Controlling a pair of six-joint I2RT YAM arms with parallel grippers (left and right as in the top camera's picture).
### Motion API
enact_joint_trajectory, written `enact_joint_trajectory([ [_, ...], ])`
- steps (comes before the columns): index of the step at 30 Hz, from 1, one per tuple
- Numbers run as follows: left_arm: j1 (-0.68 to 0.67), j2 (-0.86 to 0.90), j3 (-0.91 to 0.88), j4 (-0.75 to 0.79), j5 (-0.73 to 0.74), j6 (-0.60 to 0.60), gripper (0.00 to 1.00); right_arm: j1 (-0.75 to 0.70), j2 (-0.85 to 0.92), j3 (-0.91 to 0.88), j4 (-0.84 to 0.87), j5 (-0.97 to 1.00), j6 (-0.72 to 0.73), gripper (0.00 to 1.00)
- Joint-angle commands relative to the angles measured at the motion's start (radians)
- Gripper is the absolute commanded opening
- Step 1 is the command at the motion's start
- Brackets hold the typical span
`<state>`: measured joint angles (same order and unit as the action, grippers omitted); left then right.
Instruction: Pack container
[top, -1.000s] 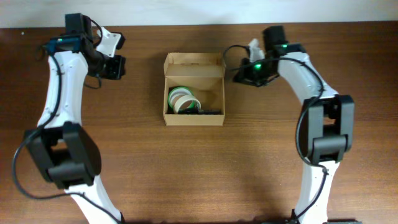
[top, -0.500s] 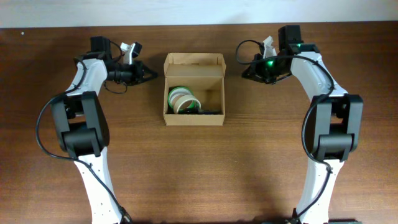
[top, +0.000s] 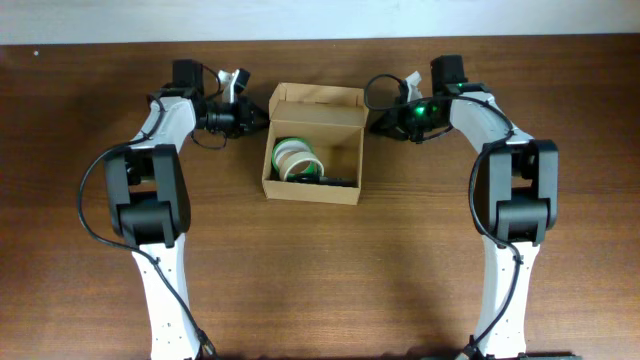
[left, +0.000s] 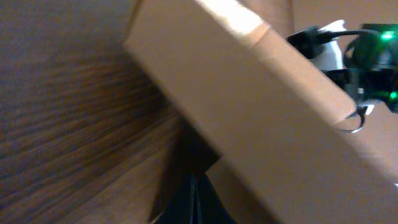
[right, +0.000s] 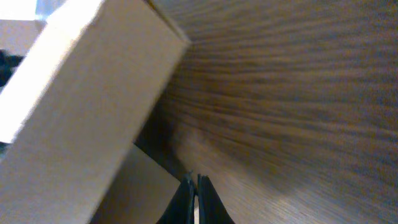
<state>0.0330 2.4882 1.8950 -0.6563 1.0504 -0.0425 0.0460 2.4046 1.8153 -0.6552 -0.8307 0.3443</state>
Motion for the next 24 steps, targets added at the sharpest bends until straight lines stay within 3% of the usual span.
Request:
enact_joint_trajectory([
  [1,0.006,0.023,0.004,0.003,-0.011,-0.019,0.02,0.021,-0.004,0.002,0.016,-0.037,0.006,0.04],
  [10,-0.001,0.023,0.004,0.082,-0.007,-0.040,0.02,0.047,0.000,0.002,0.149,-0.077,0.017,0.04],
  [19,0.003,0.021,0.009,0.425,0.164,-0.180,0.02,0.040,-0.001,0.003,0.357,-0.220,0.143,0.04],
  [24,0.016,-0.009,0.024,0.449,0.177,-0.218,0.02,0.031,-0.003,0.006,0.343,-0.277,0.152,0.04],
])
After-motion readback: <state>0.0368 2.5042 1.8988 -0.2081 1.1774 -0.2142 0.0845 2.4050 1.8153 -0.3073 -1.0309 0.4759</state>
